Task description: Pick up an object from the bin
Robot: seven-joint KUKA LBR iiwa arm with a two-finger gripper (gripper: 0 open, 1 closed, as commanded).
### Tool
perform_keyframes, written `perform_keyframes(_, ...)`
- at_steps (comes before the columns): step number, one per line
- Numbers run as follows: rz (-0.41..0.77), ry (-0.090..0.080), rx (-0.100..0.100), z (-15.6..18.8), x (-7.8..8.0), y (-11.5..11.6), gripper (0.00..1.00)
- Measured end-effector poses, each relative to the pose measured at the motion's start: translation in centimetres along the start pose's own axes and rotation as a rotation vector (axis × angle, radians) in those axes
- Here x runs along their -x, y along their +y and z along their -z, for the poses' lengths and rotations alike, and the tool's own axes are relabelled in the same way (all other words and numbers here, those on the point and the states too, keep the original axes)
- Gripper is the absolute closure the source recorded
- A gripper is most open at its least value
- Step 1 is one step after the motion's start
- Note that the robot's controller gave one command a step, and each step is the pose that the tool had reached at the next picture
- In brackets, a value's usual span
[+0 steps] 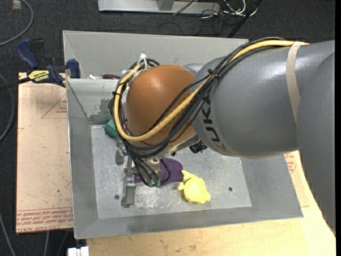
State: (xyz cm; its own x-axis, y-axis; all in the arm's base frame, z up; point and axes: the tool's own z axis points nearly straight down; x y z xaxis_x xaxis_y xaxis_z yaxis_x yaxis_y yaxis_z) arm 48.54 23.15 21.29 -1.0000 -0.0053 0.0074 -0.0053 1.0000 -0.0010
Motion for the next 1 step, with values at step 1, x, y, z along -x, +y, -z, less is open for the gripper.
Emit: perform_keyframes(1, -0.005, -0.007, 0.002, 0.45, 0.16, -0.14, 0.0)
